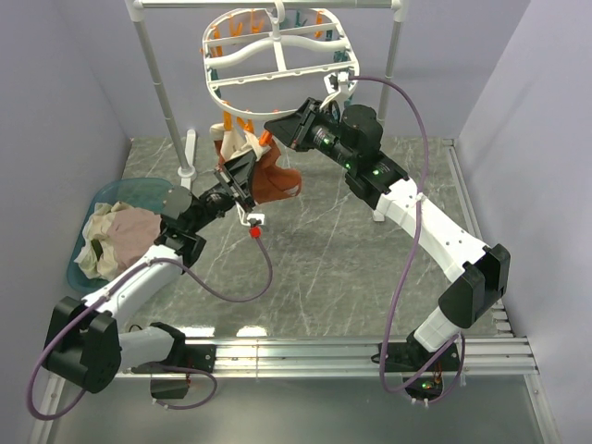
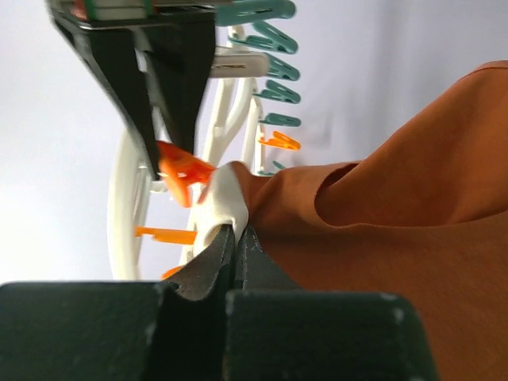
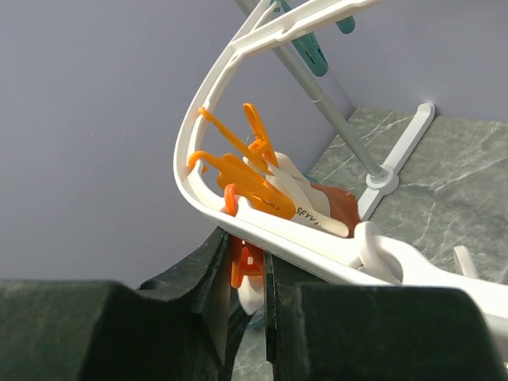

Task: Clip the underwear to the hanger

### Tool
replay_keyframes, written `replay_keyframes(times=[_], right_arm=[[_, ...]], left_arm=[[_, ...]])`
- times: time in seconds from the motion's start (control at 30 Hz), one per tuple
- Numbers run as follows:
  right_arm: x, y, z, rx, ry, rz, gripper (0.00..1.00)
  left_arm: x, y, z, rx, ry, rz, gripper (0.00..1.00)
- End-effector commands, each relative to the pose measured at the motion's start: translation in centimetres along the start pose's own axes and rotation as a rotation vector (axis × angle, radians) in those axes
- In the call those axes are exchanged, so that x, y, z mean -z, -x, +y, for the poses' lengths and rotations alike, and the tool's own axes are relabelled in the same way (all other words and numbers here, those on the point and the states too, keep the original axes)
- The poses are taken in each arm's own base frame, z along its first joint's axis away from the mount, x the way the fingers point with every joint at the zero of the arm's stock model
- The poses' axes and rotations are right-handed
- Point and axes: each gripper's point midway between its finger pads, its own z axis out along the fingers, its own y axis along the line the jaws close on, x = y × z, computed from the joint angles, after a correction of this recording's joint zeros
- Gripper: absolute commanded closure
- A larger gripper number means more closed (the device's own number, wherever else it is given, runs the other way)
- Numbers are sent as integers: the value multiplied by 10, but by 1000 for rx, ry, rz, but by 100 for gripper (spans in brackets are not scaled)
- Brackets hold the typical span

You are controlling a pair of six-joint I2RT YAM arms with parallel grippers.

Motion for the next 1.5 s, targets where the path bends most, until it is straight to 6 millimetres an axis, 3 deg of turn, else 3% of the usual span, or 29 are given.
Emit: replay_keyframes(times=[0.0,1.17,1.47], right_arm=[[-2,1,-6,-33,0,3,100],[-4,-5,-17,-17,-28,16,100],[-5,-5,-18,-11,-29,17,100]], left_arm=[[-8,-3,29,-52,76,3,100],[-22,7,45,-67,114,-40,100],[-21,15,38,-102,80,-77,100]])
